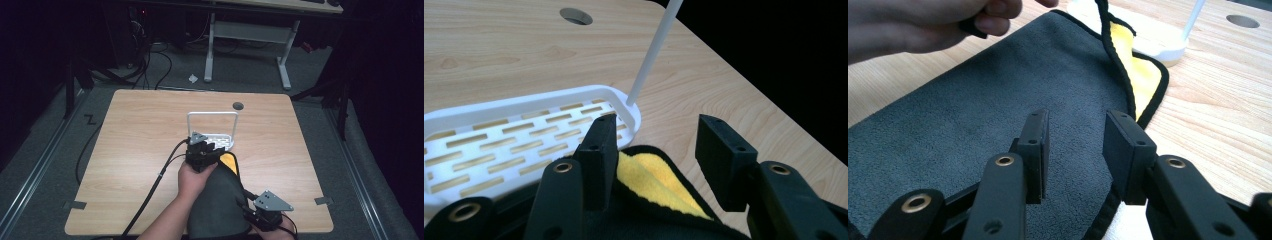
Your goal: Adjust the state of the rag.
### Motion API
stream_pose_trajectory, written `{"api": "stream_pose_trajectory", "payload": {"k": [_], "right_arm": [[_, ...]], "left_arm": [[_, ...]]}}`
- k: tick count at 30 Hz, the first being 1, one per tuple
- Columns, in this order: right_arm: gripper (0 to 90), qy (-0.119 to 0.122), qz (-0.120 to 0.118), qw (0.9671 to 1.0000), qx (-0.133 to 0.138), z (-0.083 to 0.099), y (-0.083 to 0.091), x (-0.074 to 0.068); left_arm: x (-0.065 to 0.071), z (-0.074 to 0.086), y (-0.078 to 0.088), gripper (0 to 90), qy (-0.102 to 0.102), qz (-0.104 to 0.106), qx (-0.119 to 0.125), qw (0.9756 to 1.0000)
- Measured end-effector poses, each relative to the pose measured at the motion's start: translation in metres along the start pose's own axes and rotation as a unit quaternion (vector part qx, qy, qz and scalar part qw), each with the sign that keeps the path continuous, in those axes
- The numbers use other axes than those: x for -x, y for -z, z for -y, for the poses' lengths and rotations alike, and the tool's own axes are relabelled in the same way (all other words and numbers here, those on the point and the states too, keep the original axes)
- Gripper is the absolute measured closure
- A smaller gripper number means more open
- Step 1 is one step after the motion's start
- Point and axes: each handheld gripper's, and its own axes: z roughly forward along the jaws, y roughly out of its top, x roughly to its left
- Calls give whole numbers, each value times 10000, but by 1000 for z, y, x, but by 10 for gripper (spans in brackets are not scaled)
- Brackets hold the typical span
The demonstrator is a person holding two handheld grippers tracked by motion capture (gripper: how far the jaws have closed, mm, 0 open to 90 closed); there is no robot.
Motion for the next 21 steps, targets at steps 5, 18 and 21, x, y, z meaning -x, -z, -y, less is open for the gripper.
{"api": "stream_pose_trajectory", "payload": {"k": [5, 18, 21], "right_arm": [[682, 79, -45, 9999, -78, 1, -4, -2], [899, 206, 61, 9972, -718, -25, -80, 28], [894, 261, 370, 9948, -910, -30, -102, 39]], "left_arm": [[-4, 11, 16, 512, -89, 22, 29, 10000], [-23, 61, 60, 680, -367, -152, -509, 9979], [-25, 70, 58, 708, -566, -291, -758, 9951]]}}
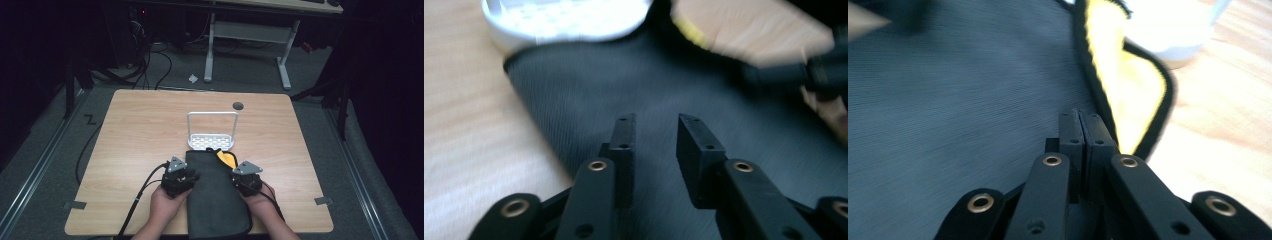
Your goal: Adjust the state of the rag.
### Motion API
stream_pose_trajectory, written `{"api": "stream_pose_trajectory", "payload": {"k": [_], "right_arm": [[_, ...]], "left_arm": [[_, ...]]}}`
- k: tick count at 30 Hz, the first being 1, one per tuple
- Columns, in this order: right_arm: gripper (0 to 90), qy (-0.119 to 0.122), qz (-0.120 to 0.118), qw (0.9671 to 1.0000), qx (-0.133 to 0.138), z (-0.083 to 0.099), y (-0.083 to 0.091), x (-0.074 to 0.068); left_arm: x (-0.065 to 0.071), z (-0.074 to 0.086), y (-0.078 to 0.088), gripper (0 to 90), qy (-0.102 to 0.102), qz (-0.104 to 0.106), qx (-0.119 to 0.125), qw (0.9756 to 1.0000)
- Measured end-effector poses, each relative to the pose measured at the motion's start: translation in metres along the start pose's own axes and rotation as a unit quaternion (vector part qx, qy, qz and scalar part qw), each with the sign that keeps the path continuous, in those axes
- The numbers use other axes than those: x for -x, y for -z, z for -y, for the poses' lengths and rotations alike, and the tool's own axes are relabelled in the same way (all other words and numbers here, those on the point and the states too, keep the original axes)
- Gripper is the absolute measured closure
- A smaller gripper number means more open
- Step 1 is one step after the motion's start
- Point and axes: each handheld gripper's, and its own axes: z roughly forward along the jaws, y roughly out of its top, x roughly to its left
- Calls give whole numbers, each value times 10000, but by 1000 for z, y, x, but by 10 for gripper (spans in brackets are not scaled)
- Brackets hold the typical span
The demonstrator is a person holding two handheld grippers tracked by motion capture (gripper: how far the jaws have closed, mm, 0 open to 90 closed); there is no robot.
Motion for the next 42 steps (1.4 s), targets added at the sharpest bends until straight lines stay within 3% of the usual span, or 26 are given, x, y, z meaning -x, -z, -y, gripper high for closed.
{"api": "stream_pose_trajectory", "payload": {"k": [3, 5, 22, 28, 31, 35, 38, 42], "right_arm": [[890, -308, 219, 9993, -64, 2, -7, 15], [893, -461, 154, 9988, -88, 6, -6, 21], [889, -328, 65, 9994, -50, 20, 11, 5], [886, -204, 46, 9998, -52, 24, 17, -2], [884, -182, 28, 9998, -66, 26, 20, -5], [880, -160, -9, 9998, -78, 28, 24, -8], [878, -122, -33, 9999, -74, 30, 26, -11], [874, -73, -93, 9999, -95, 32, 31, -15]], "left_arm": [[-2, 5, -3, 712, -91, -81, -118, 9999], [-3, 7, -4, 721, -118, -63, -135, 9998], [0, 19, 8, 767, -291, 147, -186, 9993], [4, 23, 15, 777, -569, 192, -324, 9977], [6, 25, 18, 781, -613, 232, -365, 9972], [6, 30, 21, 782, -565, 314, -299, 9975], [5, 32, 24, 785, -376, 412, -296, 9980], [9, 35, 29, 786, -457, 437, -389, 9972]]}}
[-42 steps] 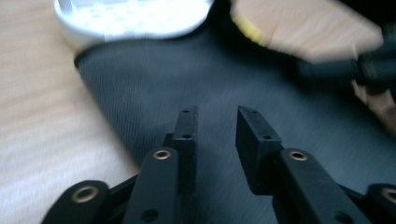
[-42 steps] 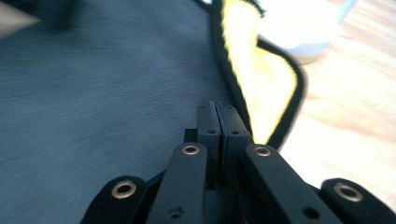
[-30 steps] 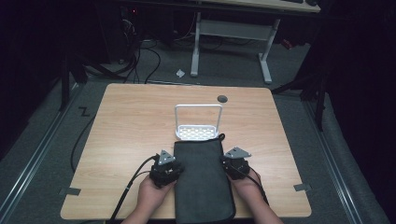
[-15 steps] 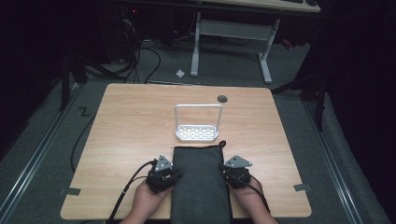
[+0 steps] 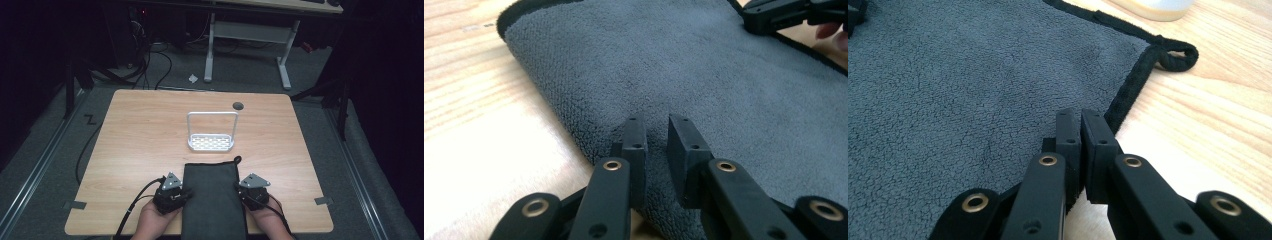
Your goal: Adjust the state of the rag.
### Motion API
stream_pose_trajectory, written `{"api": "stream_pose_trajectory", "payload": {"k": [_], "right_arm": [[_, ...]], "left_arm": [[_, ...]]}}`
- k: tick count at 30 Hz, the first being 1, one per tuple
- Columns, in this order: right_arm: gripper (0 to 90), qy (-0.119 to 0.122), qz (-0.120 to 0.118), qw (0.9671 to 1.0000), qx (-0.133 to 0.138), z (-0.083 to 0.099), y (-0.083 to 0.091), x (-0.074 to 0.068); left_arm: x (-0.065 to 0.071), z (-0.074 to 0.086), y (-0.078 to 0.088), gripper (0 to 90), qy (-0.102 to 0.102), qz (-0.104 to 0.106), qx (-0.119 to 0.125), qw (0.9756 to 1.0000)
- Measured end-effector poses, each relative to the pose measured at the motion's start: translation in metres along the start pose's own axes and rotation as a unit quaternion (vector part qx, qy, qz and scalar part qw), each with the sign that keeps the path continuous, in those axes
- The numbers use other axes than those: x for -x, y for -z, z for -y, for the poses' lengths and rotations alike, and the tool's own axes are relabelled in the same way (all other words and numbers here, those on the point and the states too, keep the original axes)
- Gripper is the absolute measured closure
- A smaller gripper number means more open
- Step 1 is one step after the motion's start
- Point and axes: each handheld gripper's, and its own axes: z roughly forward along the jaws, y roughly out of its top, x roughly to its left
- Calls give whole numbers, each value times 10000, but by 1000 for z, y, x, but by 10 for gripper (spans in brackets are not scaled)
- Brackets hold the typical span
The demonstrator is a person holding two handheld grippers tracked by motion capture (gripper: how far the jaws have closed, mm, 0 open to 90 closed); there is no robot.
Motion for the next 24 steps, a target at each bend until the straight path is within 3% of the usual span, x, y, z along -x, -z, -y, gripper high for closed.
{"api": "stream_pose_trajectory", "payload": {"k": [6, 10, 13, 18, 24], "right_arm": [[864, 52, -70, 10000, -14, 4, 6, -4], [855, 33, -123, 9999, -14, 4, 6, -3], [853, -14, -152, 9999, -23, 4, 6, -3], [852, -25, -172, 9998, -32, 3, 5, -2], [849, -13, -210, 9998, -17, 3, 5, -1]], "left_arm": [[5, 4, 3, 785, -55, 11, -12, 10000], [1, 2, 5, 748, 79, 131, 13, 9999], [-5, -2, 9, 705, 47, -7, 152, 9999], [-31, -14, 8, 583, 386, -381, 451, 9975], [-51, -29, -13, 487, 879, -405, 415, 9944]]}}
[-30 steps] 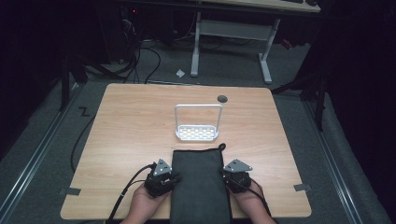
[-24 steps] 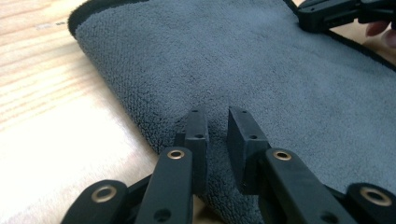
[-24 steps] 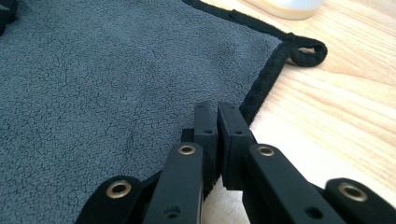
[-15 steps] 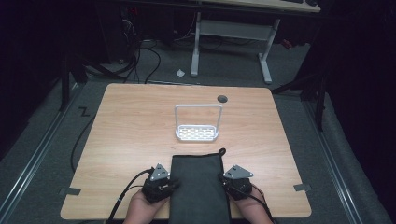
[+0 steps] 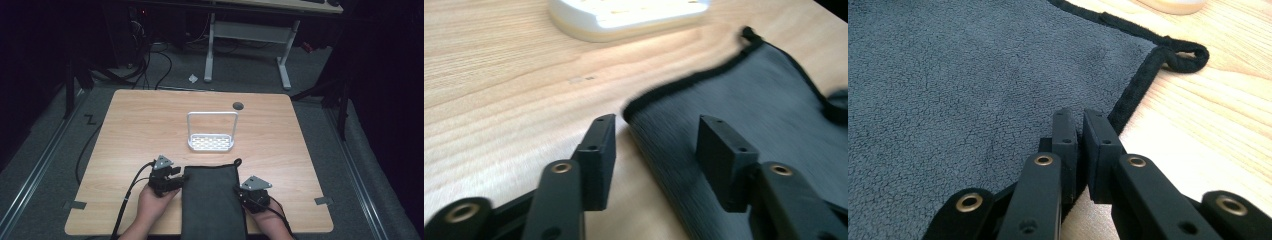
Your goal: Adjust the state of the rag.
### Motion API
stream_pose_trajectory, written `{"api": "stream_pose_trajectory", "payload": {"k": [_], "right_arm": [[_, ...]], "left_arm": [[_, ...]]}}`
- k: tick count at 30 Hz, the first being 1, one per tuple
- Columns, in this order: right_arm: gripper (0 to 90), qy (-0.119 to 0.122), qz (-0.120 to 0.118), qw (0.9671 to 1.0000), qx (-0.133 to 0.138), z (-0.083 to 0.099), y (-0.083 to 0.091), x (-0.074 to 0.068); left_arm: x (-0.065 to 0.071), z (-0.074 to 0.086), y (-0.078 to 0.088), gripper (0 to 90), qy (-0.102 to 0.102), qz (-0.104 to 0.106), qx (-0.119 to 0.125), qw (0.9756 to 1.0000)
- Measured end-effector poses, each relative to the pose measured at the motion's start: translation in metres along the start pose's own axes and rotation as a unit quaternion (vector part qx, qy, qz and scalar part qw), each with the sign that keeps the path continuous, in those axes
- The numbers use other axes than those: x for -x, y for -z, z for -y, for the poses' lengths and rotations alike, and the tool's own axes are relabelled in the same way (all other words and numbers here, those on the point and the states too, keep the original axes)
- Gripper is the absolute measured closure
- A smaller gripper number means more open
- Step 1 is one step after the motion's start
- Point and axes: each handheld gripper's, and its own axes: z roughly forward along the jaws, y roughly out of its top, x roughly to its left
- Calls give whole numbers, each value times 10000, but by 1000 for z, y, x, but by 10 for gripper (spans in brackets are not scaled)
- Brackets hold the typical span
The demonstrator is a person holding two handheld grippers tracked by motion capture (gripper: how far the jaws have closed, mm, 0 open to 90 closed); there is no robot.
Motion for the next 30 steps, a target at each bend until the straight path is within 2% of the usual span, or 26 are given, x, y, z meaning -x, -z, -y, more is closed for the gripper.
{"api": "stream_pose_trajectory", "payload": {"k": [2, 6, 9, 10, 11, 13, 15, 17, 19, 20, 22, 24, 27, 29, 30], "right_arm": [[846, 0, 0, 10000, -11, 0, 0, 0], [845, -44, -8, 10000, -1, 0, 0, 0], [811, -122, -69, 9999, 11, -1, 1, 1], [778, -213, -96, 9997, 31, -1, 2, 2], [746, -273, -122, 9995, 115, -2, 4, 3], [694, -324, -26, 9990, 308, -7, 7, 5], [630, -430, 16, 9982, 422, -15, 6, 10], [551, -533, 33, 9978, 404, -25, -2, 17], [478, -570, 25, 9979, 295, -33, -14, 24], [442, -671, 24, 9975, 211, -36, -20, 26], [414, -712, -15, 9974, 67, -38, -32, 31], [390, -688, -2, 9976, -88, -36, -44, 31], [397, -776, -87, 9969, -77, -35, -46, 32], [426, -781, -98, 9969, -65, -35, -46, 30], [474, -775, -96, 9969, -53, -34, -45, 30]], "left_arm": [[-3, -1, -7, 487, 157, -71, -77, 9998], [-4, -1, -9, 535, 336, 5, -41, 9994], [0, 1, -10, 627, 254, -2, -37, 9997], [1, 2, -10, 658, 198, -12, -51, 9998], [2, 3, -10, 688, 145, -16, -50, 9999], [4, 4, -10, 736, 42, -13, -46, 10000], [4, 4, -10, 760, 23, -14, -63, 10000], [4, 4, -10, 771, 30, -2, -71, 10000], [3, 4, -10, 775, 45, 14, -74, 10000], [3, 4, -10, 775, 50, 20, -70, 10000], [2, 4, -10, 775, 59, 45, -79, 9999], [2, 4, -10, 774, 74, 61, -79, 9999], [3, 4, -10, 774, 59, 43, -75, 9999], [3, 4, -10, 773, 57, 40, -75, 9999], [3, 4, -10, 773, 58, 43, -73, 9999]]}}
